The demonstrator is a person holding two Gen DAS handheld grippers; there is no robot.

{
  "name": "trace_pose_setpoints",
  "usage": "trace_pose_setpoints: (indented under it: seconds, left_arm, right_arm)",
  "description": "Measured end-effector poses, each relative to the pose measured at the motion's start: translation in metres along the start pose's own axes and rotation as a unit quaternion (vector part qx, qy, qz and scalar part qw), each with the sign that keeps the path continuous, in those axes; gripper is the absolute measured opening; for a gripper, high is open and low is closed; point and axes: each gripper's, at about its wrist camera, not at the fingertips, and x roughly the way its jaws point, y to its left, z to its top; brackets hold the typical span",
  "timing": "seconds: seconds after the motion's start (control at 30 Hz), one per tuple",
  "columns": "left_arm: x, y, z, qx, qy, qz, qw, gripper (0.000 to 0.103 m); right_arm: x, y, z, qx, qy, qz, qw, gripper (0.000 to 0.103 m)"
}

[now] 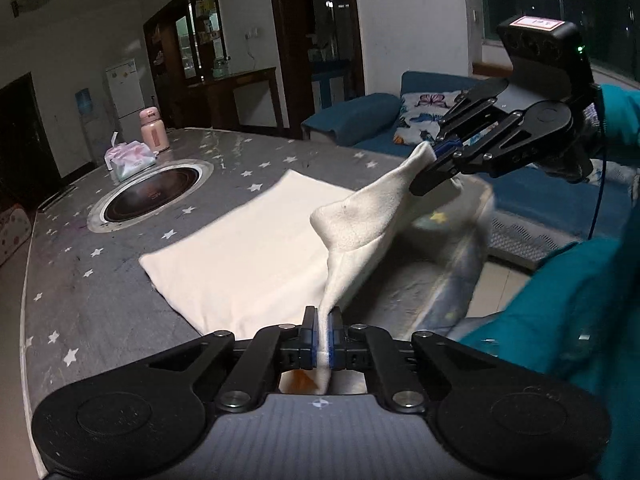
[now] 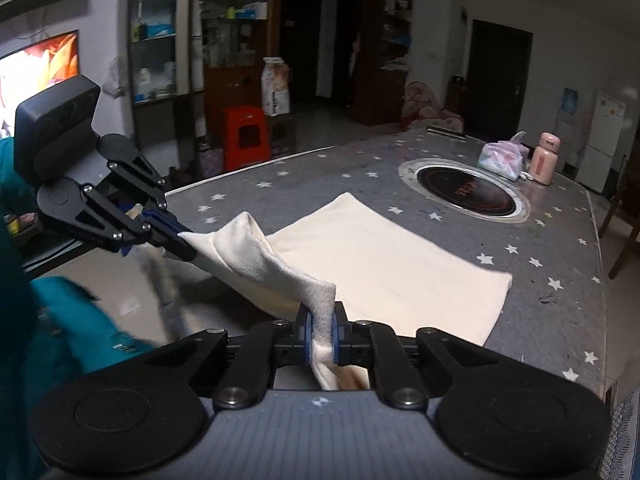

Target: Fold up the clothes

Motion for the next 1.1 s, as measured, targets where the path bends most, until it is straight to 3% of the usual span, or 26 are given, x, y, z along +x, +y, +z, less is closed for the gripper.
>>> trace_pose_setpoints:
  seconds: [0.17, 0.4, 0.67, 0.87, 0.9, 1.1]
  left_arm:
    - [0.006, 0.013, 0.021, -0.007, -0.016, 0.021, 0.9996, 0.005]
    - [0.047, 0.062, 0.057, -0.015, -0.026, 0.059, 0.9978, 0.005]
    - [0.128, 0.131, 0.077, -0.054, 0.022, 0.087, 0.9945, 0.005]
    - [0.182, 0.166, 0.063, -0.111, 0.059, 0.111, 0.9858, 0.009]
    - [0.185, 0.169, 0.061, -0.119, 0.061, 0.113, 0.9846, 0.009]
    - [0.194, 0.174, 0.057, -0.131, 0.062, 0.125, 0.9815, 0.015]
  right_arm:
    - [-0.001, -0.006, 0.017, -0.012, 0.002, -0.003, 1.000, 0.008]
    - [0.034, -0.050, 0.055, -0.024, 0.001, -0.023, 0.999, 0.008]
    - [0.113, -0.112, 0.089, -0.031, 0.036, -0.040, 0.998, 0.008]
    - [0.184, -0.142, 0.077, 0.008, 0.067, -0.045, 0.997, 0.010]
    - [0.190, -0.144, 0.074, 0.014, 0.068, -0.051, 0.996, 0.014]
    - [0.194, -0.167, 0.058, 0.090, 0.063, -0.102, 0.989, 0.018]
